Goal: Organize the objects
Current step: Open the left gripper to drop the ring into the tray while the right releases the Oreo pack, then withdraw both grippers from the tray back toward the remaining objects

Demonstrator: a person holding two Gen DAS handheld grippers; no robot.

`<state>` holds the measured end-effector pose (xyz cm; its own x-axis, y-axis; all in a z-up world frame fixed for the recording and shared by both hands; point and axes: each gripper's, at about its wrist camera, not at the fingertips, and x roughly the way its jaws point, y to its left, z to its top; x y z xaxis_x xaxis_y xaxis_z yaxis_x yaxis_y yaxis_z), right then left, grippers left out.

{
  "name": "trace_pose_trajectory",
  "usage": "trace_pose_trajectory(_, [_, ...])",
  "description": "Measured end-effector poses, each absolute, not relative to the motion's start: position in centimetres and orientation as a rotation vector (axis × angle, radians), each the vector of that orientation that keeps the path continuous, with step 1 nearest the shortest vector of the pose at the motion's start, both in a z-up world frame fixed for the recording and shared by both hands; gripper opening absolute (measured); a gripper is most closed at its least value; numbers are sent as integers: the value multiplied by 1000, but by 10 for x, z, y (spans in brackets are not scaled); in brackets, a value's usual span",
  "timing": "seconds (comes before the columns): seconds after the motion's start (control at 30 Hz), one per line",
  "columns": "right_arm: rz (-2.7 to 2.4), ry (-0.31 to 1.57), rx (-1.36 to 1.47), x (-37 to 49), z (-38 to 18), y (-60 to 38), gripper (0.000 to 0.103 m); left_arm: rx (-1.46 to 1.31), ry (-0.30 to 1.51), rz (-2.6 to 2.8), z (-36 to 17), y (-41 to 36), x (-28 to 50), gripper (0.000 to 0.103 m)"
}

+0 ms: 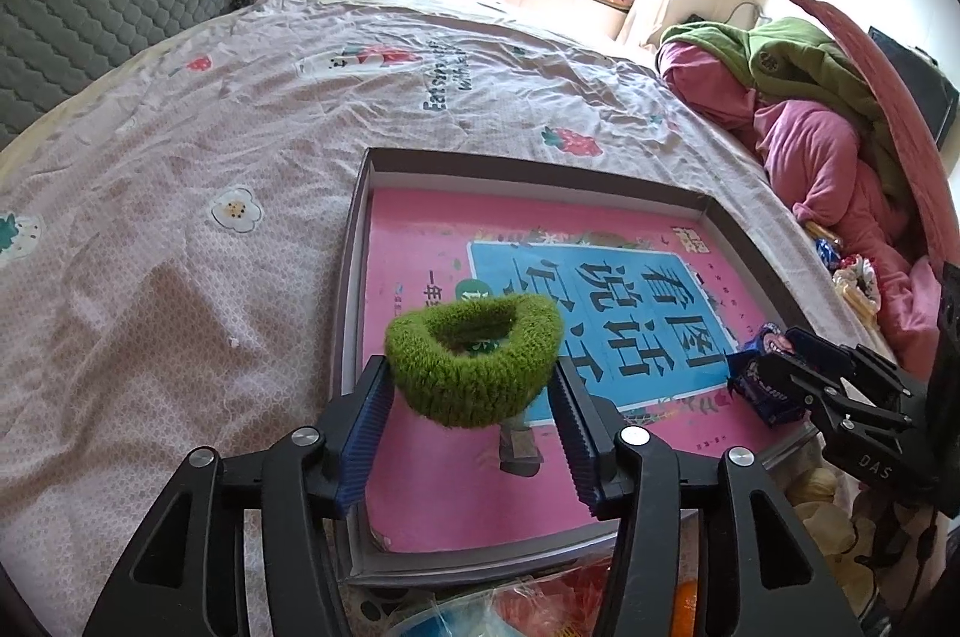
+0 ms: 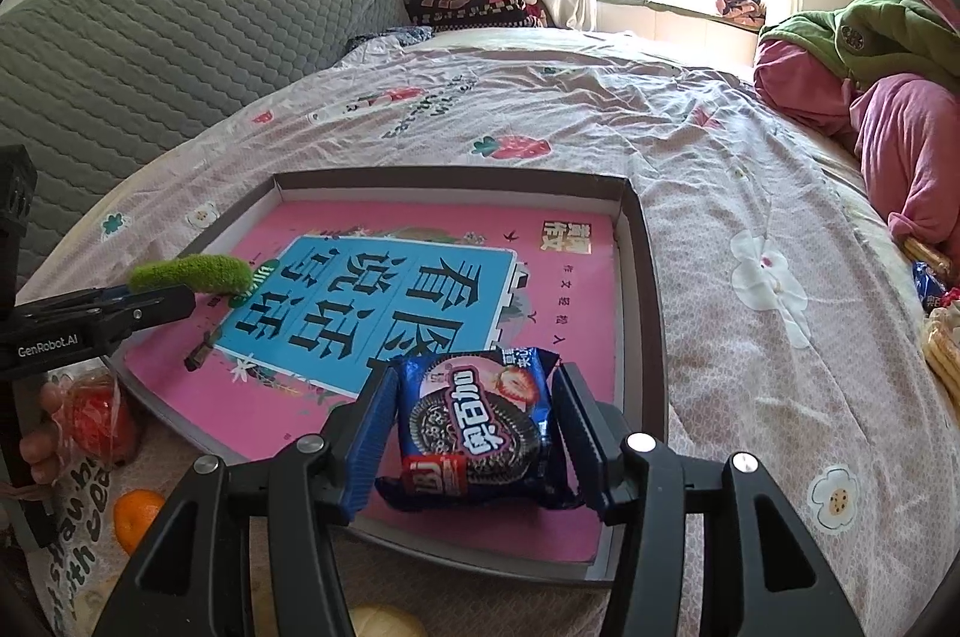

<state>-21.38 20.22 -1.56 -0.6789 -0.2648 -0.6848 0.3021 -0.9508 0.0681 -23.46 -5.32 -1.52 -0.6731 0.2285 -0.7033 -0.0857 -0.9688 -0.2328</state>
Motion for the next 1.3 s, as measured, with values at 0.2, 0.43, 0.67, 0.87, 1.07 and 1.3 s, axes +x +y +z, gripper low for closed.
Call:
trace_pose_trajectory(0.2, [-2636, 52, 1031, -208, -8, 206, 54, -1153, -286, 2715, -9, -52, -230, 63])
trace_pose_trajectory(0.43, [-2647, 37, 1007, -204, -1, 208, 54, -1115, -263, 2716, 1, -45, -219, 64])
trace_pose_trajectory(0.67, [-2656, 34, 984, -199, 5, 210, 54, -1065, -233, 2751, 15, -43, -204, 65])
trace_pose_trajectory(0.87, [-2662, 27, 966, -193, 10, 211, 54, -1019, -208, 2764, 27, -37, -191, 65])
trace_pose_trajectory(1.07, [-2658, 48, 946, -186, 13, 208, 54, -992, -187, 2788, 34, -35, -181, 66])
trace_pose_trajectory(1.3, [-2640, 56, 925, -178, 18, 204, 54, -983, -180, 2802, 36, -34, -168, 66])
